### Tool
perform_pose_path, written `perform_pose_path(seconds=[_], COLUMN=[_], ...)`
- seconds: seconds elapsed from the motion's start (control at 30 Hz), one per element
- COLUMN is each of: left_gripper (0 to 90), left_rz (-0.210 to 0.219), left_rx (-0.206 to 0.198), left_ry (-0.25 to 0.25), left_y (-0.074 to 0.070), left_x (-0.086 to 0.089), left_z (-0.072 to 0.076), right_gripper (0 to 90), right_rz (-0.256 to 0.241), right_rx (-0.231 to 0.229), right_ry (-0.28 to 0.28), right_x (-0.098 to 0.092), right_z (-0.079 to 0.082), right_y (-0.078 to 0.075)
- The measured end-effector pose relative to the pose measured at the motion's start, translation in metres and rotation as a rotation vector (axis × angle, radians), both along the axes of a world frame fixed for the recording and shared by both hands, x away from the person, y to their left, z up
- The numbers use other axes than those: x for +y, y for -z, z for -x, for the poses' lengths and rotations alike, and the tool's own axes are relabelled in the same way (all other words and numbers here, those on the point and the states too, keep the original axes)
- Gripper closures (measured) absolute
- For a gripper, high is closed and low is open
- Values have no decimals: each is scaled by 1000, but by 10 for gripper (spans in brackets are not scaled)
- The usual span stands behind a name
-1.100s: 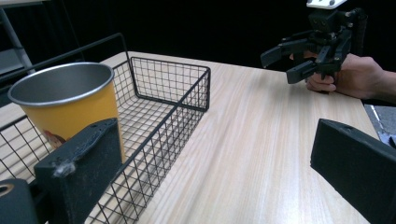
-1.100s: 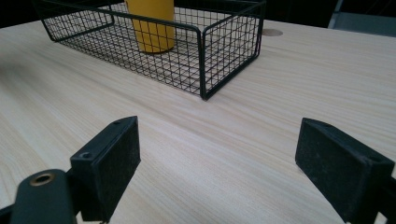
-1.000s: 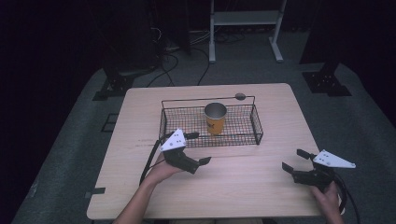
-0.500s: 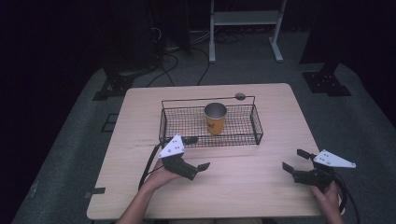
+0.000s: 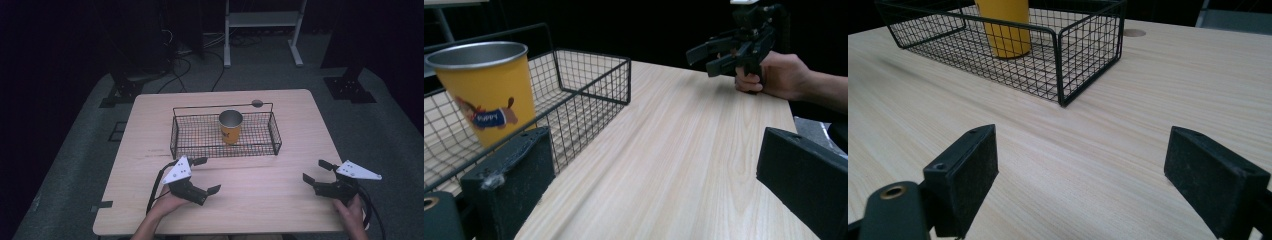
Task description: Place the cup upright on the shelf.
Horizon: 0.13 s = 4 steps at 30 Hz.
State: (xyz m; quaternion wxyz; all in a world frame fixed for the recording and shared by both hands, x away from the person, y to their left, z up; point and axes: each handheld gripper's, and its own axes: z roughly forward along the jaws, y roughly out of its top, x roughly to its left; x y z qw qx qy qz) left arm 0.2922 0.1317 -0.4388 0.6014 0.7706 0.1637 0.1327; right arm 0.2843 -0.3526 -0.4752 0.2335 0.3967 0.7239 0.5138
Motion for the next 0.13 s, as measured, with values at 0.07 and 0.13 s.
perform_pose_path(seconds=[0.07,0.13], left_gripper=[14,14], left_rz=[6,8], left_rx=[2,1], left_ry=[-9,-21], left_y=[3,6], left_x=[2,4], left_z=[5,9], right_gripper=[130,130], right_rz=[-6,-13], right_rx=[0,0], right_ry=[7,7], right_x=[-1,-1], right_z=[0,0], right_y=[0,0])
